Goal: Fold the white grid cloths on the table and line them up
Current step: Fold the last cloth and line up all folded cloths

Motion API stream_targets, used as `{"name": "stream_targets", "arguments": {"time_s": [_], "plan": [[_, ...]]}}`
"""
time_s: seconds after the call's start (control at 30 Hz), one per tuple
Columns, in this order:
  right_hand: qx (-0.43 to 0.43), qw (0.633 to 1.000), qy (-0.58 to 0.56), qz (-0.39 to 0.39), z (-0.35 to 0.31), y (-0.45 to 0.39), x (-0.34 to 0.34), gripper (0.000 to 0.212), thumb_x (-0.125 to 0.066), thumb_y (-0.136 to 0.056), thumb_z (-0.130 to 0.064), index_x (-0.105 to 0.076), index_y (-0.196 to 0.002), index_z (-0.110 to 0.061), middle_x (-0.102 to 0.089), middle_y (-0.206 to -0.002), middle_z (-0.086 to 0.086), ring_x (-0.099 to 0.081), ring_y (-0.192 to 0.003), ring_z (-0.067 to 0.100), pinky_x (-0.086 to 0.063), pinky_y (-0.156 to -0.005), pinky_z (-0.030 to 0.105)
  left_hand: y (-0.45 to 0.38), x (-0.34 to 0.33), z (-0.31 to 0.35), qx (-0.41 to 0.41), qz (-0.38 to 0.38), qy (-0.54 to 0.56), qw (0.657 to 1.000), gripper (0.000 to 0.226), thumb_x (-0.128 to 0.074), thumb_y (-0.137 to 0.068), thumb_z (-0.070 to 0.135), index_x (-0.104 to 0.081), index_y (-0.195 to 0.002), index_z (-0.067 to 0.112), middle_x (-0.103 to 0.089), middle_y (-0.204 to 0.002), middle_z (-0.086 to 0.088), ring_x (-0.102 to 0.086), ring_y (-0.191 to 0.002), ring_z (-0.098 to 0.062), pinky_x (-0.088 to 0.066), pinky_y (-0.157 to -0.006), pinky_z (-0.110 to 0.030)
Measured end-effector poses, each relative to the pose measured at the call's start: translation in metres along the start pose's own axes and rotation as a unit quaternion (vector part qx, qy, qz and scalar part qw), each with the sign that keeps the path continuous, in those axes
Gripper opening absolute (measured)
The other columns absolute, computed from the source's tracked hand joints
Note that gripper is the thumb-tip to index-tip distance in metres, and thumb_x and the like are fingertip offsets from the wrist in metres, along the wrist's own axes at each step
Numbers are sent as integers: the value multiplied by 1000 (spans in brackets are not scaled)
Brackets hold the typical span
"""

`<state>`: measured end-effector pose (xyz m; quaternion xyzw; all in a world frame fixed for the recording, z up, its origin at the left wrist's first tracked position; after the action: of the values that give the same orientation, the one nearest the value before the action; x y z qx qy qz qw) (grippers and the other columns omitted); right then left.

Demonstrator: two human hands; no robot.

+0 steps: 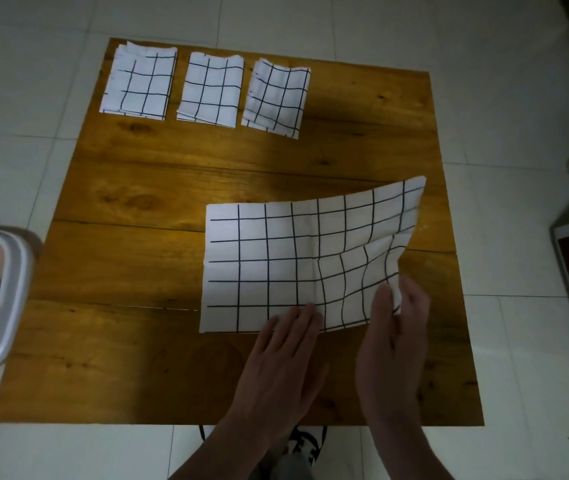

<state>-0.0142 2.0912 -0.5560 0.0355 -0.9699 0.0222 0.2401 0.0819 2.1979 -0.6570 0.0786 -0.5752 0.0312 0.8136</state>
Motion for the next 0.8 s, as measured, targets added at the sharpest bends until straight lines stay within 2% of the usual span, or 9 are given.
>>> {"name": "stream_targets", "arguments": {"time_s": [0.07, 0.1, 0.13, 0.2, 0.27, 0.37, 0.47, 0.6, 0.8], "plan": [[19, 999, 4, -32, -8, 5, -13, 34, -37, -107, -54, -35, -136, -71, -59, -141, 4, -61, -106, 22, -58, -94, 50, 2, 4, -10, 14, 14, 17, 1000, 69, -30, -109, 56, -26, -165, 15, -23, -173, -4, -20, -160, -20, -19, -125, -42], [38, 998, -1, -44, -16, 8, -19, 40, -37, -108, -49, -30, -141, -72, -53, -152, -3, -59, -120, 18, -54, -104, 46, 3, 7, -17, 26, 23, 22, 999, 69, -31, -109, 56, -26, -165, 15, -23, -173, -4, -18, -160, -20, -19, -126, -42], [62, 997, -2, -55, -24, 11, -24, 46, -38, -110, -41, -29, -145, -70, -46, -159, -9, -53, -135, 10, -48, -112, 35, 5, 11, -25, 39, 33, 27, 998, 69, -31, -110, 55, -26, -165, 14, -23, -173, -5, -17, -160, -20, -19, -126, -41], [97, 992, 1, -78, -34, 16, -36, 51, -38, -110, -28, -32, -152, -56, -38, -164, -12, -36, -150, 3, -34, -117, 15, 12, 18, -43, 68, 52, 35, 996, 68, -30, -109, 54, -28, -164, 14, -25, -172, -5, -18, -160, -20, -20, -126, -41], [107, 989, -2, -103, -37, 23, -49, 45, -37, -111, -27, -39, -155, -41, -37, -165, -10, -32, -153, 5, -31, -118, 15, 21, 24, -61, 93, 68, 37, 993, 68, -33, -109, 52, -29, -164, 13, -28, -171, -6, -20, -159, -21, -21, -126, -42], [100, 985, -15, -142, -36, 33, -69, 46, -38, -111, -29, -42, -157, -26, -36, -166, -12, -31, -154, 8, -32, -122, 27, 38, 27, -87, 119, 88, 30, 988, 68, -40, -106, 49, -32, -162, 12, -32, -169, -8, -25, -157, -23, -22, -126, -41], [89, 979, -24, -180, -36, 44, -88, 46, -41, -111, -27, -40, -157, -27, -35, -166, -17, -28, -154, 5, -35, -121, 32, 52, 29, -101, 132, 109, 28, 985, 67, -45, -103, 46, -37, -159, 11, -41, -163, -11, -33, -151, -24, -25, -123, -40], [89, 973, -10, -214, -30, 55, -113, 47, -42, -110, -24, -40, -157, -27, -35, -166, -14, -27, -155, 6, -36, -122, 35, 59, 32, -106, 130, 127, 41, 982, 60, -44, -104, 46, -47, -153, 10, -49, -153, -10, -40, -144, -24, -41, -118, -46], [116, 946, 81, -292, -7, 71, -151, 48, -37, -111, -36, -40, -158, -30, -27, -169, -16, -17, -158, 4, -33, -125, 45, 61, 27, -113, 138, 120, 94, 979, 65, -53, -102, 47, -39, -155, 11, -52, -155, -10, -46, -146, -25, -39, -120, -49]]}}
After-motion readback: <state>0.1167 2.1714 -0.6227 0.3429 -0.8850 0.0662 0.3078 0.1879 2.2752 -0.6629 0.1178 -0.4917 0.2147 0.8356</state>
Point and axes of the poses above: each hand's wrist, its own y-axis away from the middle knuckle, its own x-axis out of the back of the hand, z = x × y, the point moved 8 cm from there along -y, towards the middle knuckle
